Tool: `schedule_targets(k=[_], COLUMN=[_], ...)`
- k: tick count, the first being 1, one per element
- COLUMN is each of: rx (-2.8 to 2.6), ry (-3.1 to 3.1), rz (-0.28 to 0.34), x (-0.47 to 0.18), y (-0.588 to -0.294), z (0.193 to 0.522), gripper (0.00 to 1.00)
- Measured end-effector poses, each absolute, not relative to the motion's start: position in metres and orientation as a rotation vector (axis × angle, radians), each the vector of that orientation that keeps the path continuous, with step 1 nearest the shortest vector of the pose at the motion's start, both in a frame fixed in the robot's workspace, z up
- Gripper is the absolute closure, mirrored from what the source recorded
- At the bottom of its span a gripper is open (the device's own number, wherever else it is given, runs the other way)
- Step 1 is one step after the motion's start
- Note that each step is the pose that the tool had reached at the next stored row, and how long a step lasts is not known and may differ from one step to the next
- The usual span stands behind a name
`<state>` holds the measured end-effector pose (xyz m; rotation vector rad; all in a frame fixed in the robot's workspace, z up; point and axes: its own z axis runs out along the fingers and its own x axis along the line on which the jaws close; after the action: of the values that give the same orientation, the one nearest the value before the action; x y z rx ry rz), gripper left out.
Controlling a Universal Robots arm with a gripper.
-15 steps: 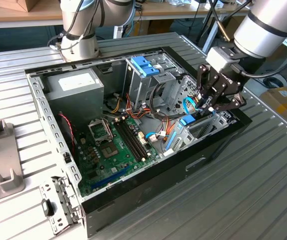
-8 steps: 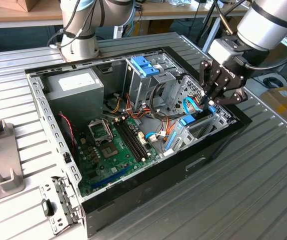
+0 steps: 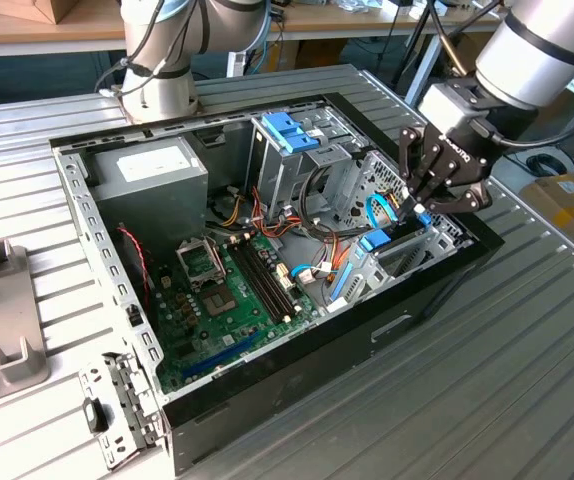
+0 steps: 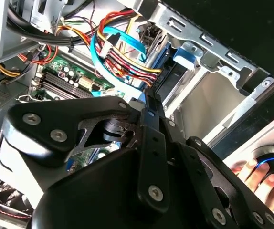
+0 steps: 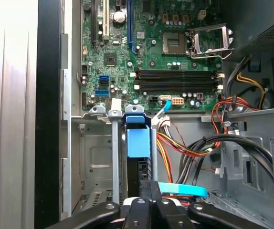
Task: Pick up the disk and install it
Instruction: 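Insert the second disk wire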
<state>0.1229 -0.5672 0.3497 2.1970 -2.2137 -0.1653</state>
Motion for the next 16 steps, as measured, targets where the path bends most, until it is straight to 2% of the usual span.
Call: schedule_targets(k=[16], rx=[2.194], ry=[-2.211], rz=[-0.166], x=[0.125], y=[-0.5702], z=[0.3431], gripper=[0.9])
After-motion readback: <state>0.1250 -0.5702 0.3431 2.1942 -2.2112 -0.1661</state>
